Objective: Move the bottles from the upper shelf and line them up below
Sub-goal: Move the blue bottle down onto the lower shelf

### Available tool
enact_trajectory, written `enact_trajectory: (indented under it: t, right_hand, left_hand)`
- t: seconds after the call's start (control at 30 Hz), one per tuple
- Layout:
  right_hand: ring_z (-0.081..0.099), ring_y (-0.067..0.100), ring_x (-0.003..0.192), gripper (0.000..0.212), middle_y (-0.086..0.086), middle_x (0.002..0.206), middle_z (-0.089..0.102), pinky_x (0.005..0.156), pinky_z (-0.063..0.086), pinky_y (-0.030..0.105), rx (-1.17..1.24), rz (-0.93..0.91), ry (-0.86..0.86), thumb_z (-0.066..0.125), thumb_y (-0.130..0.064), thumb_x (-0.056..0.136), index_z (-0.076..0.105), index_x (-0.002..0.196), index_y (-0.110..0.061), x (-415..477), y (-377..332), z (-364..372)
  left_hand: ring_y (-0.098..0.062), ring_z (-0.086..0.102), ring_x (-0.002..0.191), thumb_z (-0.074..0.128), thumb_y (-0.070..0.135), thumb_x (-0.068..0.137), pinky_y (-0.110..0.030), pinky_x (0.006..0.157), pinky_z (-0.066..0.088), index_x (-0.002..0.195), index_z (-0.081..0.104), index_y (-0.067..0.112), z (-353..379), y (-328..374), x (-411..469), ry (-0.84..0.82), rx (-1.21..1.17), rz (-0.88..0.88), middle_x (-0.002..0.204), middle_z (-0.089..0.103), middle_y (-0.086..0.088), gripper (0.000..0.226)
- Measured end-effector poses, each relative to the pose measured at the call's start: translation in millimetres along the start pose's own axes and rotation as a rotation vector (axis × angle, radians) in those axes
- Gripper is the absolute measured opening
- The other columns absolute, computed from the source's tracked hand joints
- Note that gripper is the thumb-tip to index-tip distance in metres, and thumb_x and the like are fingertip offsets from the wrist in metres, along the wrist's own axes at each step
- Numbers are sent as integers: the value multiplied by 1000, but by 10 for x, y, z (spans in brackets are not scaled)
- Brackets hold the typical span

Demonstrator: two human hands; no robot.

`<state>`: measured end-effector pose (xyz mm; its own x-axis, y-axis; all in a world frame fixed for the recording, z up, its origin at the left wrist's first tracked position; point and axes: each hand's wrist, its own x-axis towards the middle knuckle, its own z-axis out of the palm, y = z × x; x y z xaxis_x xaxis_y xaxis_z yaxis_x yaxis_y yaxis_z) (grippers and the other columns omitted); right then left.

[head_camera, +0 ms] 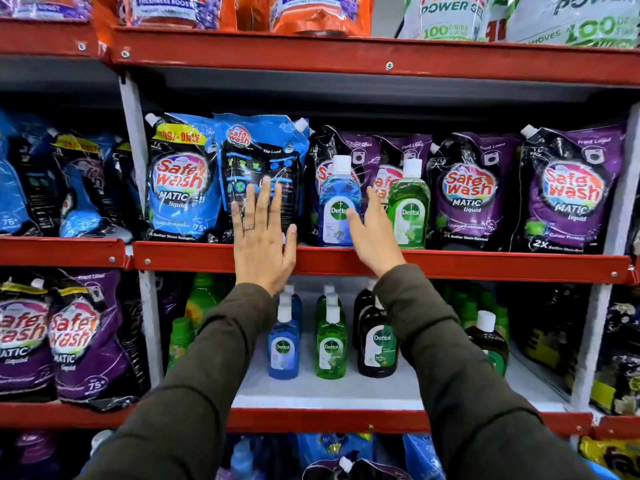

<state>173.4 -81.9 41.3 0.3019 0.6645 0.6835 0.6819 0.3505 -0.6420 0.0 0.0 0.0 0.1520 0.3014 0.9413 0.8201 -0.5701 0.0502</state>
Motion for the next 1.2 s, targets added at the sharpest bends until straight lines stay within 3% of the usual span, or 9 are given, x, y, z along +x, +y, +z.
enact_trajectory:
  t: [0.1,0.3,0.57,0.7,0.87,0.97,1.07,1.13,1.2]
  right_hand:
    - [54,30,133,47,6,137,59,100,38,31,64,95,-57,44,-28,105,41,149,-13,135,34,21]
    - [59,29,128,41,12,139,62,112,44,54,186,139,-42,53,-26,101,51,139,-12,185,45,42]
    - [54,20,131,43,2,142,56,113,45,43,344,92,63,49,-24,105,45,147,-15,118,-176,-18]
    - [54,9,122,44,-14,125,56,109,44,33,388,68,43,49,-22,105,44,148,-14,-29,-256,-96]
    - [58,-22,94,19,-28,110,56,85,48,9,389,96,26,51,-21,104,49,120,-32,-307,-170,-23]
    - [62,-10,109,22,-12,123,63,93,49,15,377,91,24,53,-21,103,52,124,-27,-507,-87,71]
    - [59,20,130,34,7,139,62,110,47,39,388,89,30,54,-19,102,52,135,-13,-631,-8,120]
    - [60,18,127,35,6,136,63,110,47,39,409,105,31,55,-20,100,52,134,-14,-685,63,107]
    - [60,2,121,33,-4,132,64,103,48,26,393,138,26,55,-24,100,51,133,-20,-818,147,150]
  left_hand:
    - [-28,-2,161,31,39,103,-54,130,-3,164,3,13,75,-94,2,-16,41,-25,175,1,-9,71]
    - [-28,0,161,30,39,104,-56,130,3,164,3,14,191,-141,-13,10,53,9,175,4,-8,70]
    - [-29,0,161,26,42,106,-56,130,0,164,4,13,176,-159,-21,-14,86,16,174,2,-9,68]
    - [-29,-1,161,28,44,107,-49,129,-10,164,7,13,122,-138,-38,-26,73,16,174,3,-9,68]
    - [-31,1,161,34,41,106,-41,127,-21,164,8,17,22,-123,-290,15,11,16,174,7,-9,68]
    - [-29,1,161,36,39,105,-43,128,-16,164,11,18,-4,-95,-501,37,-36,5,174,9,-8,67]
    - [-21,-10,161,40,34,104,-45,129,-13,163,16,18,31,-91,-658,30,-80,26,173,13,-7,66]
    - [-21,-9,161,43,31,102,-45,129,-12,163,16,20,88,-21,-679,13,-129,10,174,14,-4,67]
    - [-22,-5,162,43,30,101,-43,129,-13,163,17,22,119,-28,-792,-27,-164,5,174,13,-1,68]
